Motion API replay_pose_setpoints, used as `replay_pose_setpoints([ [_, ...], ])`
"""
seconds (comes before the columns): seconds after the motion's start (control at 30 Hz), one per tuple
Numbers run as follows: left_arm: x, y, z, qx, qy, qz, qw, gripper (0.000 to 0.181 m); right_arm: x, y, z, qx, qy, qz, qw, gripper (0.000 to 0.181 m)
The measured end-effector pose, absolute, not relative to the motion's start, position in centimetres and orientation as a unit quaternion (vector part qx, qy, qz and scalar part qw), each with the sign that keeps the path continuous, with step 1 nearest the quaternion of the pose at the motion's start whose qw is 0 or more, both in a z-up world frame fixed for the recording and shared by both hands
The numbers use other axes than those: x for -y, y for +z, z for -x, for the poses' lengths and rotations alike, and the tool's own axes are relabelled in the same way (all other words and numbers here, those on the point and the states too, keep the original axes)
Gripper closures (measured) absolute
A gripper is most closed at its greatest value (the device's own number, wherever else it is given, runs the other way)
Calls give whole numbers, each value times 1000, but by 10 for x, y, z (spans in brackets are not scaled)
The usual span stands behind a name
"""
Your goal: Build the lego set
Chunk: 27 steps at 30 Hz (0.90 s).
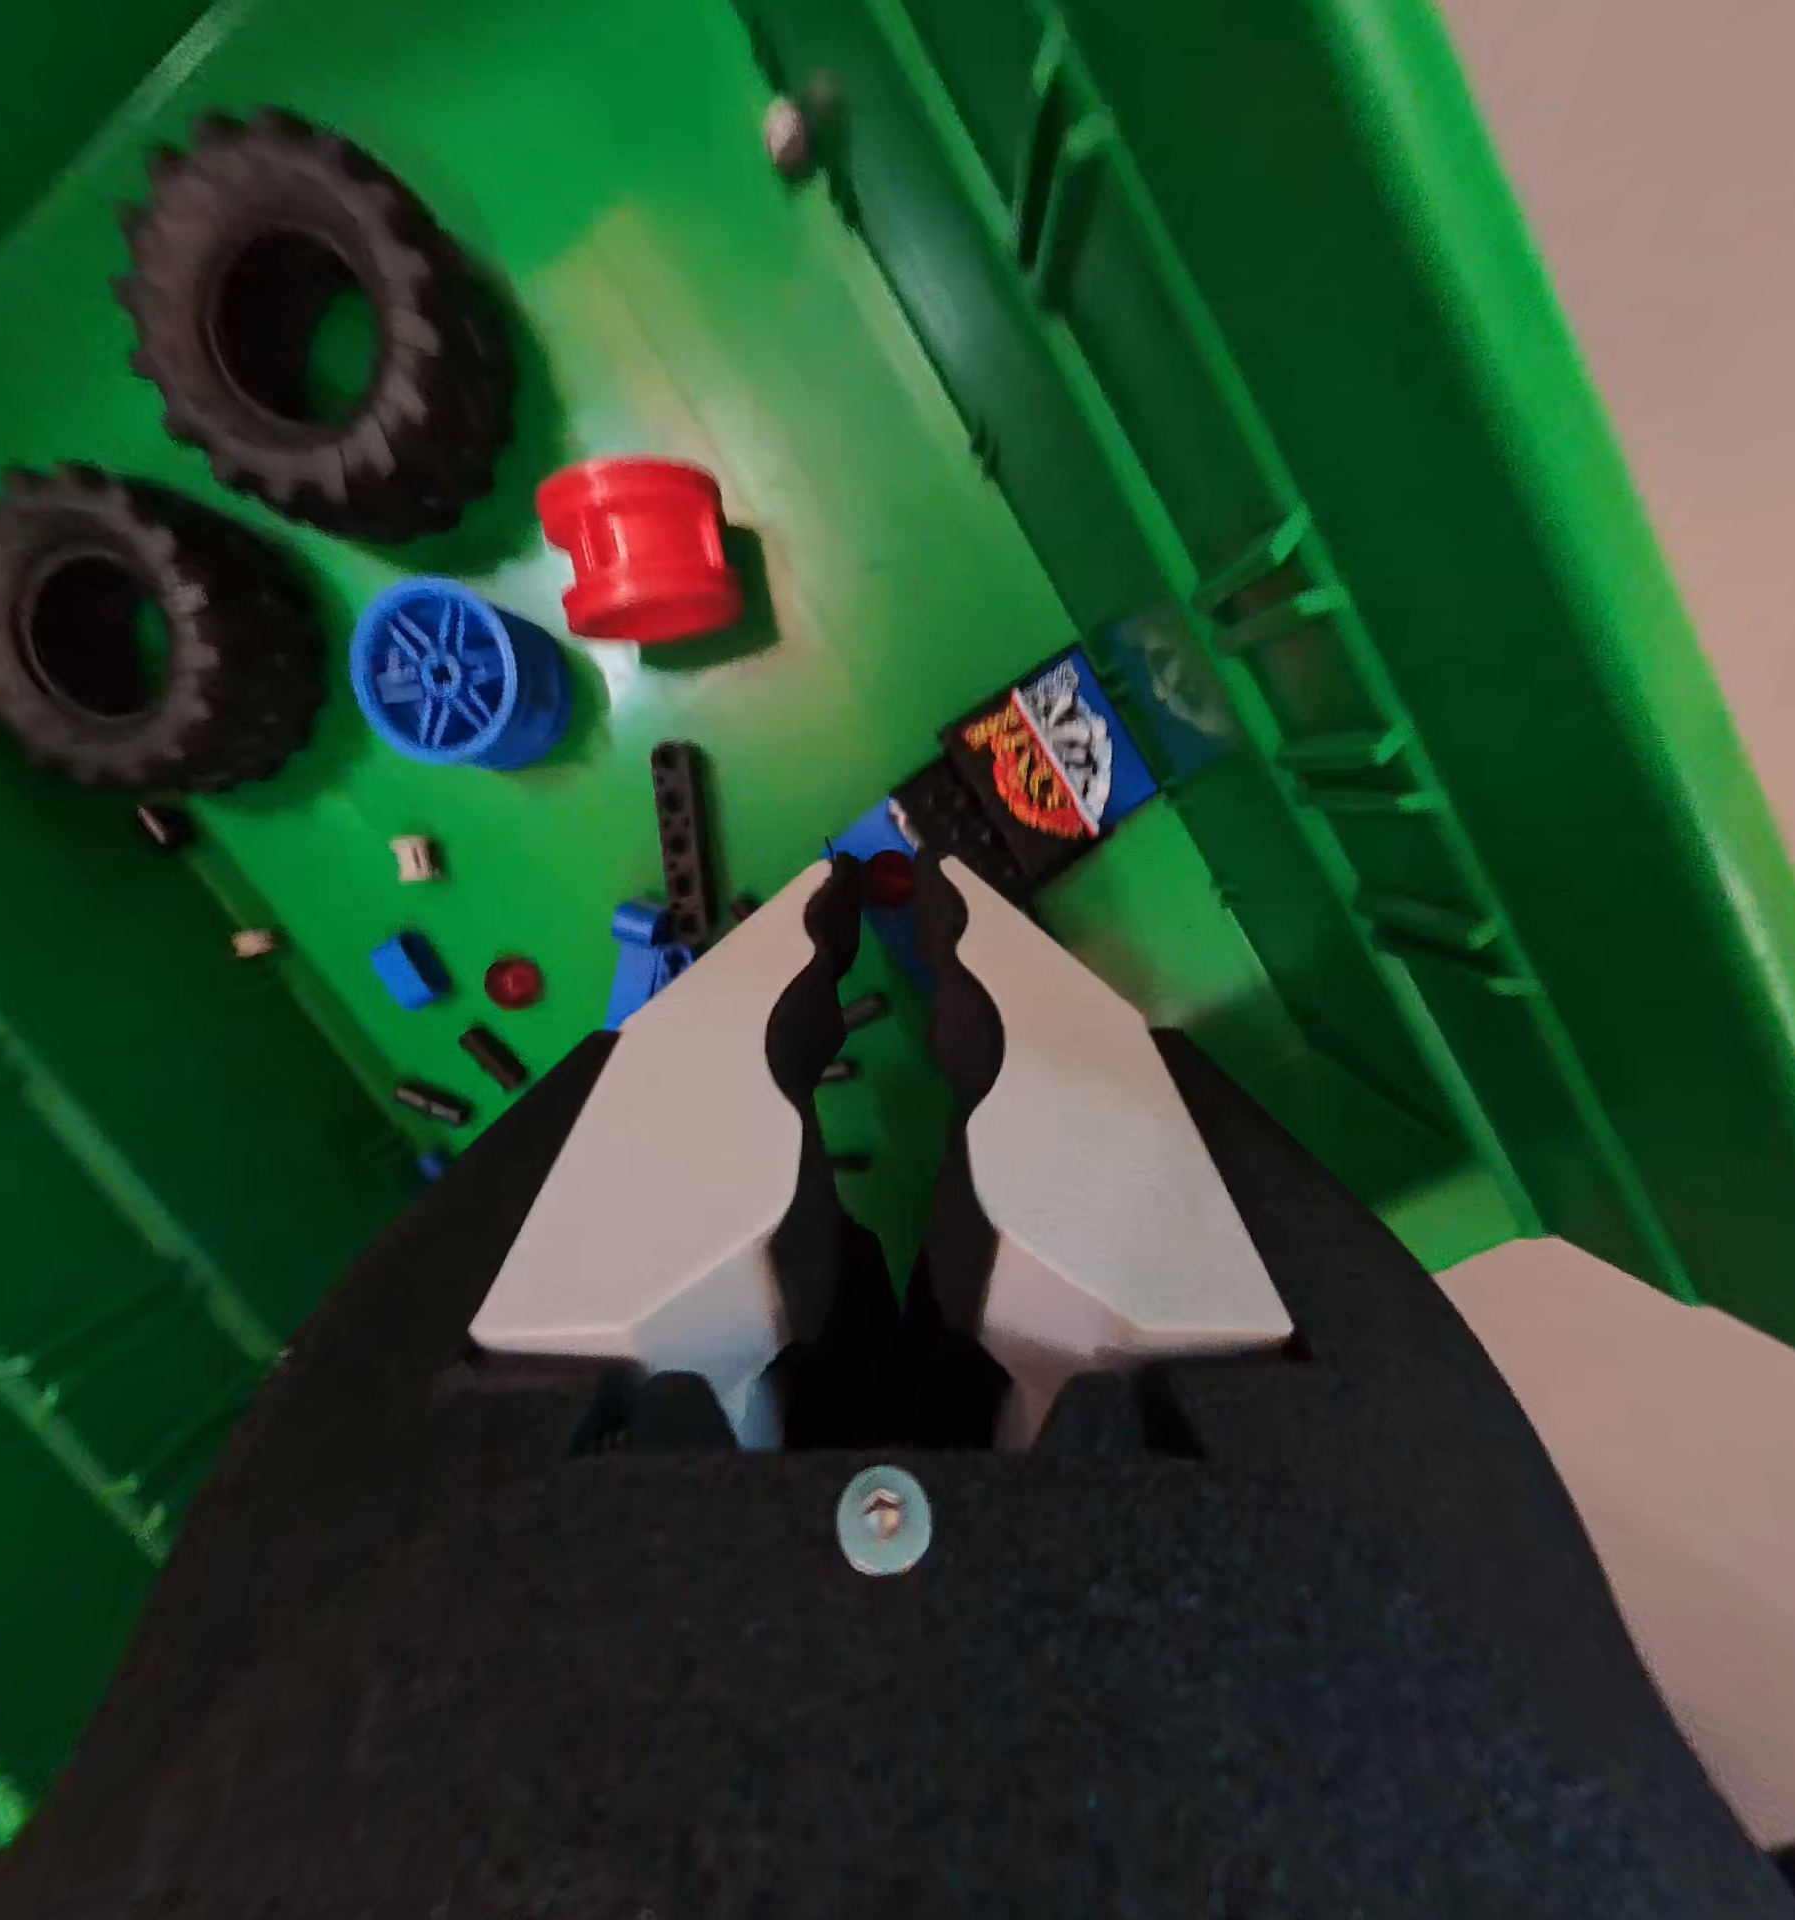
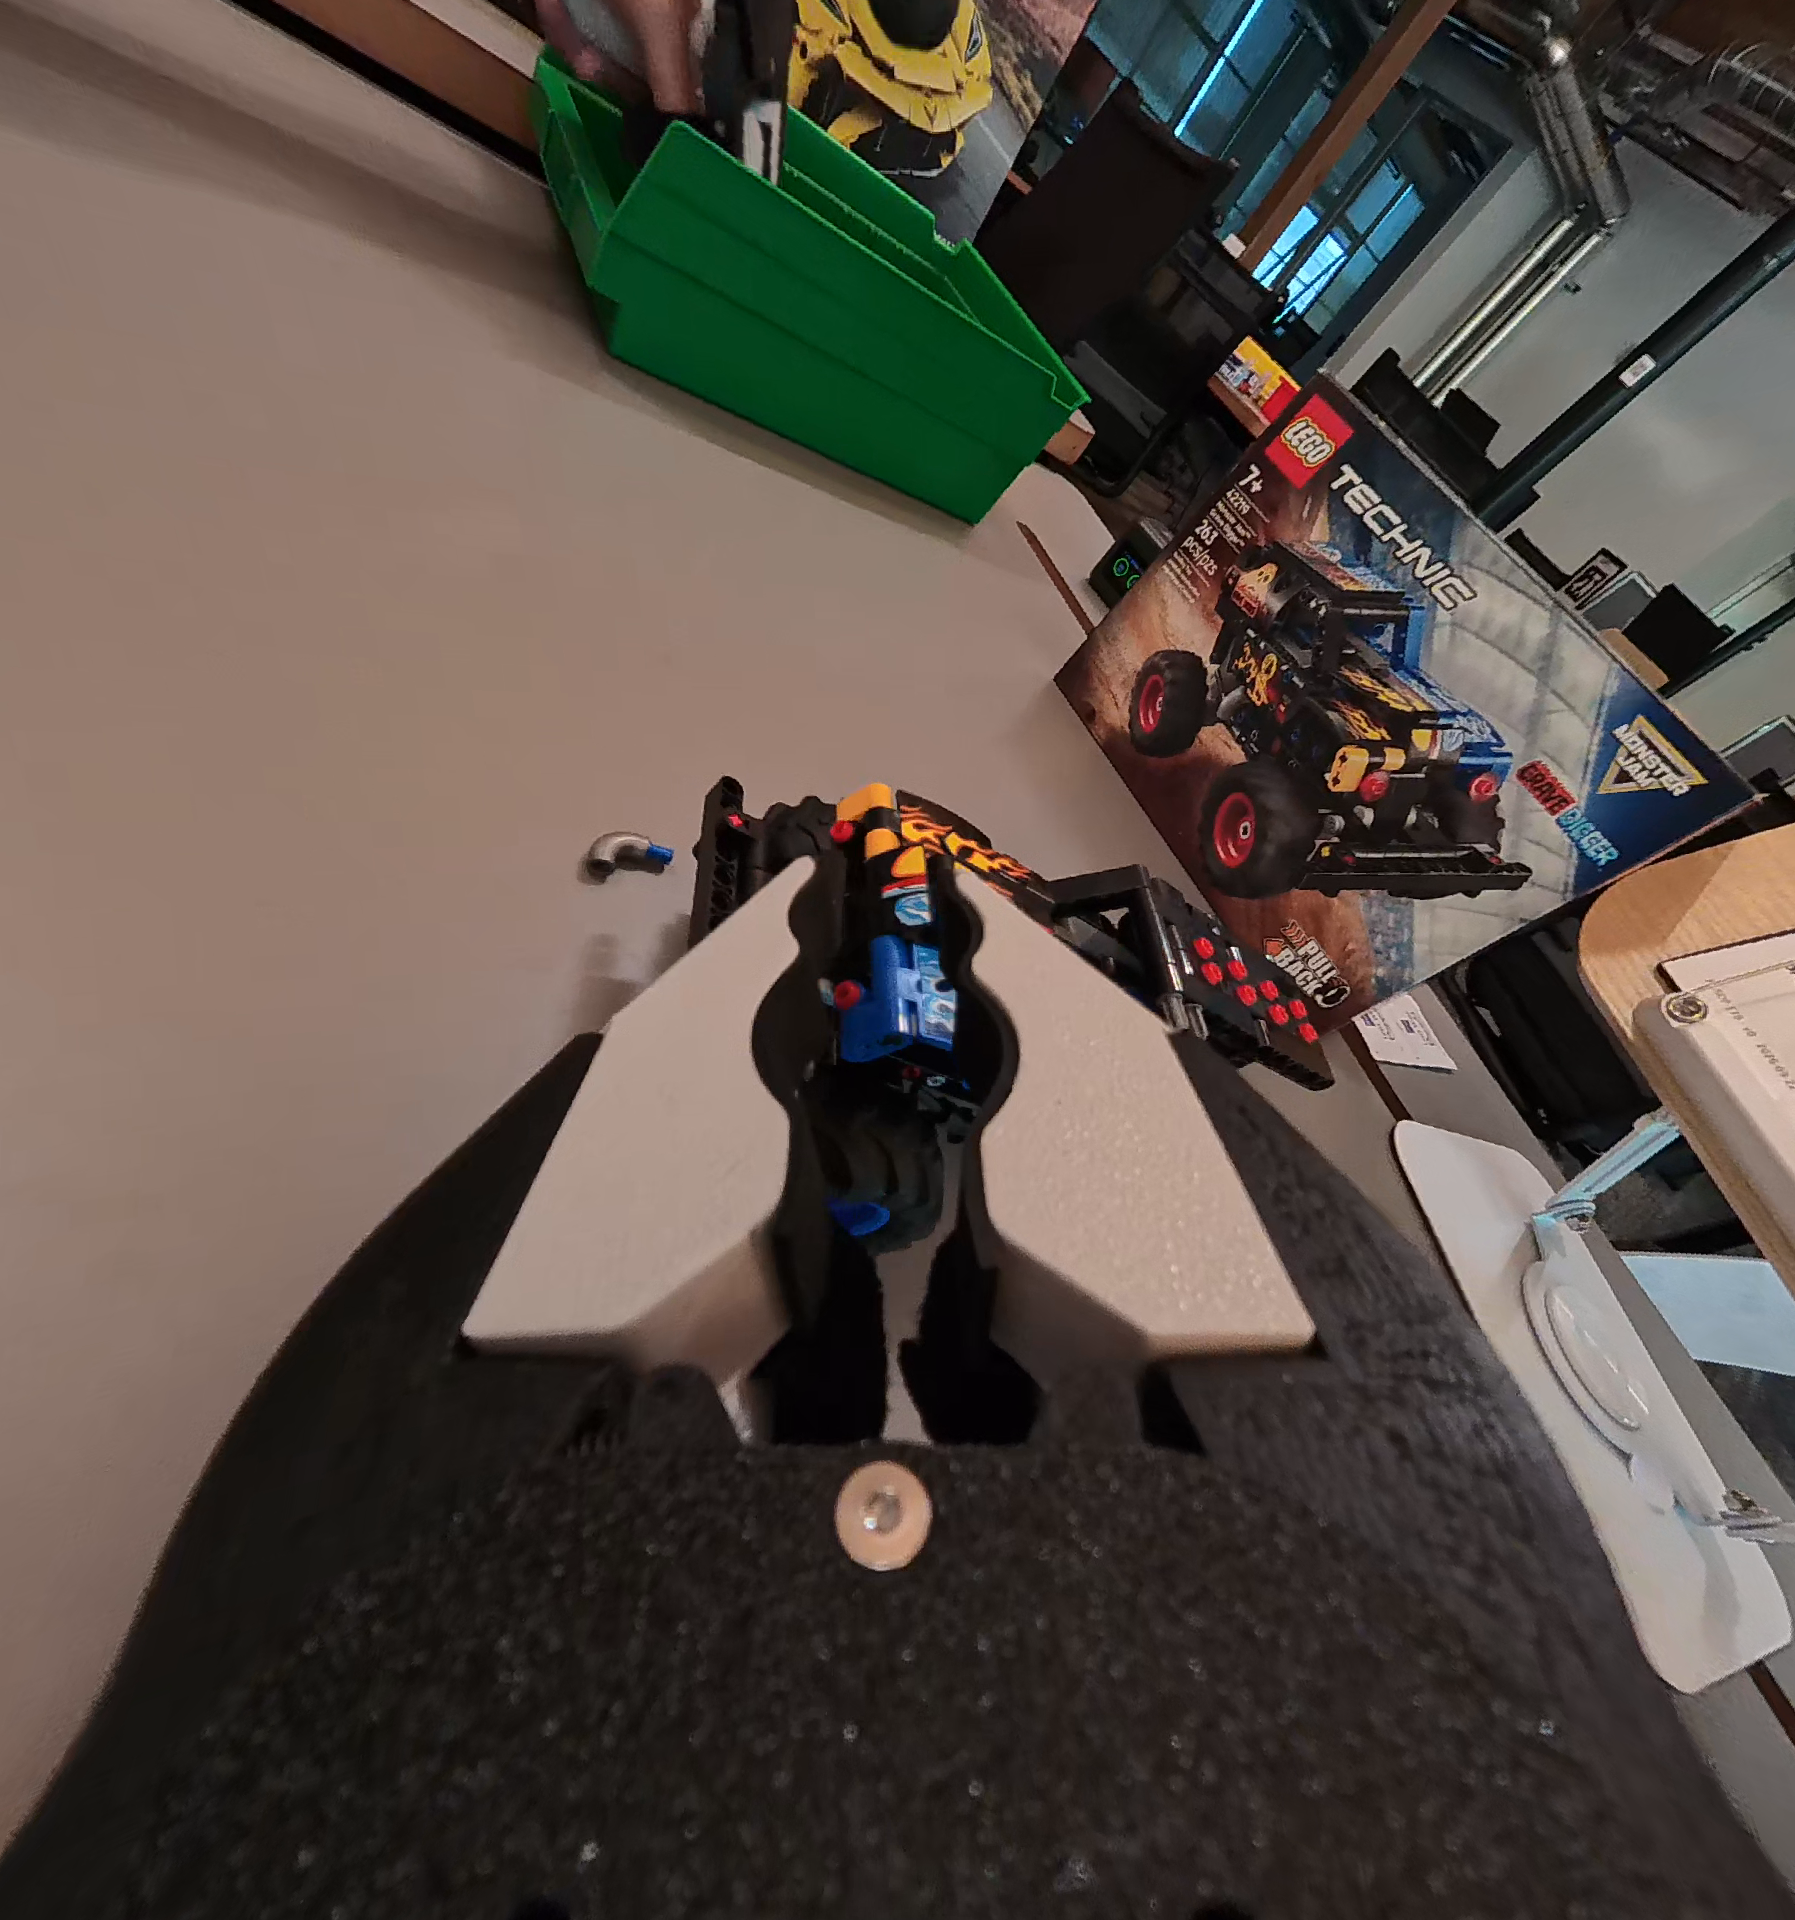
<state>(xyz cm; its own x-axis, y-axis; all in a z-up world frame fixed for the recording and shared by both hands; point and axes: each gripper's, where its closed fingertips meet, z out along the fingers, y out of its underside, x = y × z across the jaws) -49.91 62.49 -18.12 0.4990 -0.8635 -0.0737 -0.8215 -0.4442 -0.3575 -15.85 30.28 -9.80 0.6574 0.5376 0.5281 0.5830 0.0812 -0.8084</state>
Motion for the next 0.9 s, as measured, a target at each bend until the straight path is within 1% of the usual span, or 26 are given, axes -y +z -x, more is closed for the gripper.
replay_pose_setpoints([
  [0.03,-627,-180,497,-494,-67,847,182,172,-302,-98,160,415,-17,677,607,163],
  [0.13,-634,-183,498,-492,-55,846,196,171,-303,-104,162,421,-15,681,599,163],
  [0.2,-638,-182,498,-485,-50,846,213,166,-303,-108,164,425,-16,682,595,163],
  [0.23,-641,-180,498,-482,-47,846,225,161,-303,-109,164,426,-17,683,593,163],
  [0.3,-648,-165,495,-473,-41,837,270,160,-303,-109,164,426,-19,683,593,163],
  [0.37,-654,-132,488,-449,-57,824,340,159,-303,-105,163,423,-17,680,599,163],
  [0.47,-651,-58,469,-388,-129,791,455,154,-303,-100,161,411,-7,681,606,163],
  [0.53,-641,-9,455,-358,-139,754,532,153,-305,-98,157,402,-4,684,608,163],
  [0.63,-595,39,401,-379,-170,685,599,152,-308,-96,151,387,-2,690,611,161],
  [0.7,-552,46,347,-428,-208,634,609,152,-311,-94,146,374,0,695,615,160],
  [0.77,-511,32,293,-475,-249,591,602,157,-314,-93,141,357,4,699,619,158],
  [0.83,-469,0,246,-515,-320,561,563,158,-317,-90,133,333,16,707,623,157],
  [0.9,-432,-38,214,-534,-407,543,504,157,-320,-88,124,306,38,717,625,151],
])
